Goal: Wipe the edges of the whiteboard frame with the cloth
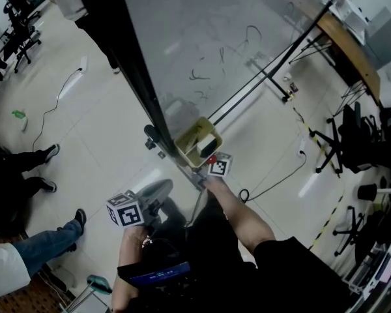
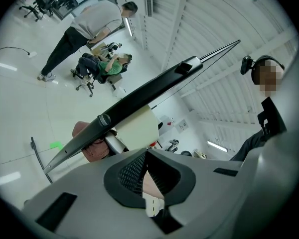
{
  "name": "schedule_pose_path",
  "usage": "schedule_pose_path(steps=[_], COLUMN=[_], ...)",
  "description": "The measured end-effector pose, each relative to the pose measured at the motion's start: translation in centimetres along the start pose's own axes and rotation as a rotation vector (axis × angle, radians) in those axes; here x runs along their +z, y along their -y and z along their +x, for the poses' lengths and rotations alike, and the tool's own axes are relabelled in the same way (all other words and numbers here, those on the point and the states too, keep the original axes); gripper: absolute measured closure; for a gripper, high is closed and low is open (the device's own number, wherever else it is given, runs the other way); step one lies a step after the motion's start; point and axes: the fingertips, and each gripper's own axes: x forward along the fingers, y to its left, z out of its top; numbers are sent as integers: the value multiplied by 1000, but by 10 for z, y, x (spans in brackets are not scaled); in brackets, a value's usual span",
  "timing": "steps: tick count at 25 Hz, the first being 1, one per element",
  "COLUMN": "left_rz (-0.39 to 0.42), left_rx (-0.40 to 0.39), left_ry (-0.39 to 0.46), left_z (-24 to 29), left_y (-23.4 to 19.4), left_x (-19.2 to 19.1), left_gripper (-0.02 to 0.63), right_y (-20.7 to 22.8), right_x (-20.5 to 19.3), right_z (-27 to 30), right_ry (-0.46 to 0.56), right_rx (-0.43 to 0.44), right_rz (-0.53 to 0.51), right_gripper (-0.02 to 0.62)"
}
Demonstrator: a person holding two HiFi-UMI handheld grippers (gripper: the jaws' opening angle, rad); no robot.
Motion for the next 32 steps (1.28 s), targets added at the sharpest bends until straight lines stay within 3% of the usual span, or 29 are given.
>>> schedule_pose_path(steps=[8,12,18,26,32], left_rz=[5,7,12,19,43], left_rx=[-68,-94,-119,-142,-98], left_ry=[30,66,124,119,128], left_z=[-13,-24,-50,-61,-60], left_y=[19,16,12,13,27], left_x=[14,23,36,32,26], left_gripper=[615,615,615,615,615], right_y=[-13,-24,-62,-50,-64], right_x=[-7,-19,-78,-55,-50], right_z=[-8,-24,-4,32,30], right_ry=[65,116,1,85,105], right_rx=[-34,-104,-183,-415,-407], right_rz=[50,81,89,20,41], right_gripper=[456,457,457,457,457])
